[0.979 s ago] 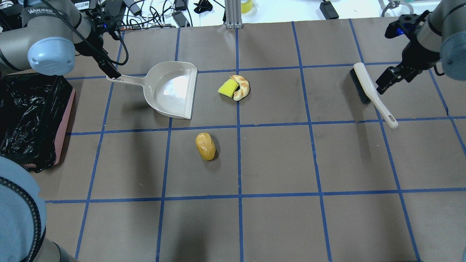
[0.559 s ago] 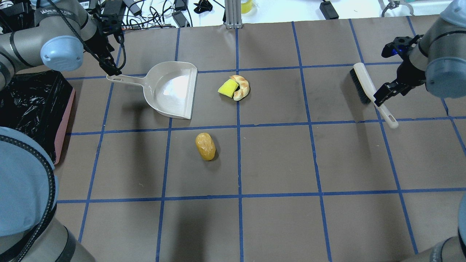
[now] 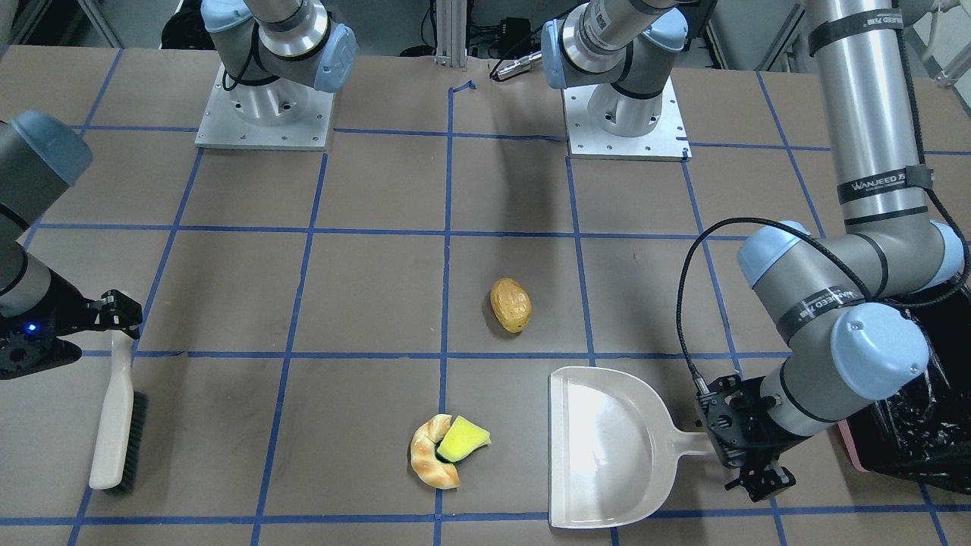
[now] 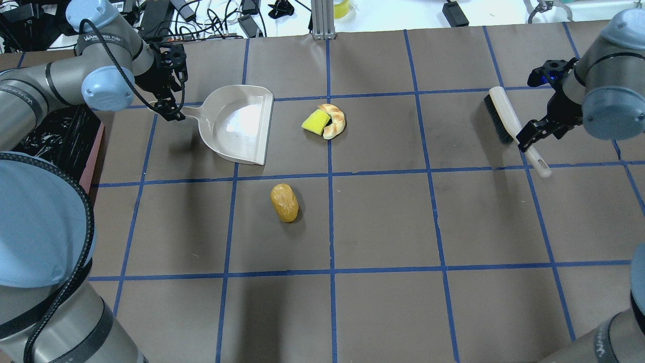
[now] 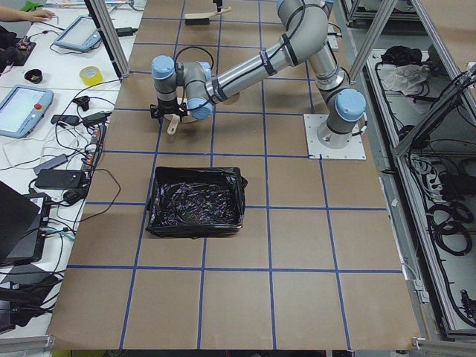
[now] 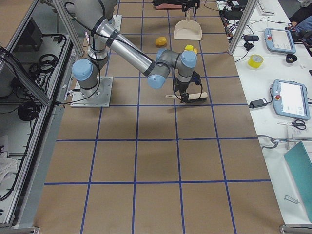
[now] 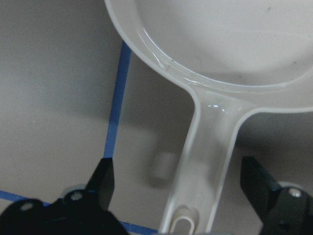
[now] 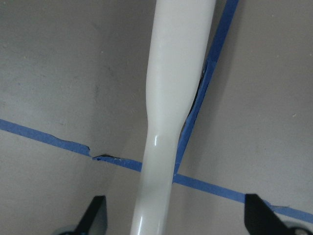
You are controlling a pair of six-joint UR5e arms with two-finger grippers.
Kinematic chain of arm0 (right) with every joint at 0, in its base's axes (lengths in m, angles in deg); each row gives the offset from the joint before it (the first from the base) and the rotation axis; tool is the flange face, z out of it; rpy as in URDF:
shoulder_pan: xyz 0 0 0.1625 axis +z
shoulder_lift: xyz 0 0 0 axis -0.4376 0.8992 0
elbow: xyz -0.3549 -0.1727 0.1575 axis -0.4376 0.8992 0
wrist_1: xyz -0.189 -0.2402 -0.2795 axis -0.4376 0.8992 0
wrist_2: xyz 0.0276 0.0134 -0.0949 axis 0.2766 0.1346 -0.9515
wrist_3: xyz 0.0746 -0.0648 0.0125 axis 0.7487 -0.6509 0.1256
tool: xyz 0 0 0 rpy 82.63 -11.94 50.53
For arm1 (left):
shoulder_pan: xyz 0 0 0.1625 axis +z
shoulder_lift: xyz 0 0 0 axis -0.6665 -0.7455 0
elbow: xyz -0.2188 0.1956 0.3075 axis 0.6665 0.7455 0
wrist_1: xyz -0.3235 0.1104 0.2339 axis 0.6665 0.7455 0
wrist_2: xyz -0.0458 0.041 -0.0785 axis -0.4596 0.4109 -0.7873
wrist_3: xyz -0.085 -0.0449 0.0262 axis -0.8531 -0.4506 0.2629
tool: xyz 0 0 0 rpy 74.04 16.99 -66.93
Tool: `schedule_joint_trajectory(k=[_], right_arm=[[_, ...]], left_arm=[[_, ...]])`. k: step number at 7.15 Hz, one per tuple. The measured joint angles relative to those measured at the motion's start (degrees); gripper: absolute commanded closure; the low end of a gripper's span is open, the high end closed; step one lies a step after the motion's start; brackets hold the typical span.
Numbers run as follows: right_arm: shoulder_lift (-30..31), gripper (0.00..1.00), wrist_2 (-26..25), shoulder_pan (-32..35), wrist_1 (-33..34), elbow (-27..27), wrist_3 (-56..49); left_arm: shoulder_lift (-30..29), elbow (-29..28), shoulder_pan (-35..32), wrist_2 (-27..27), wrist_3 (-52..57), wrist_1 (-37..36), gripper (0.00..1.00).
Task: Sweep and dump trash into bin
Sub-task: 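Lift the white brush with the right gripper while the left gripper holds the dustpan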
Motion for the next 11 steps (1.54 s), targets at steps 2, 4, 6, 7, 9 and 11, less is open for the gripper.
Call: schedule_joint_trajectory(k=[2,4,6,7,9,11], right_arm=[[-1.0,0.20,-0.3,0.0,-0.6,-0.2,0.6],[-1.1,0.27,-0.1,0.0,-1.6,-0.5,0.6],[-1.2,0.48,-0.3,0.0,-1.9,-0.6,0.6],[-1.2,0.78,-0.4,0.0,-1.9,-0.6,0.6],[-1.2,1.00,-0.5,0.0,-2.7,-0.5,0.6],[-1.1,1.00,-0.4,0.0,-4.7,-0.3,0.6]], left_arm=[[-0.7,0.8,-0.1,-0.3,-0.3,0.4,0.08],[-1.6,1.6,-0.5,-0.6,-1.3,0.4,0.08],[-2.1,1.8,-2.3,-0.3,-1.7,-0.1,0.17],[-2.3,1.8,-3.2,-0.2,-2.0,-0.2,0.31],[-2.3,2.0,-3.7,-0.1,-1.7,-0.3,0.78],[-2.3,2.0,-3.8,0.0,-1.3,-0.4,0.91]])
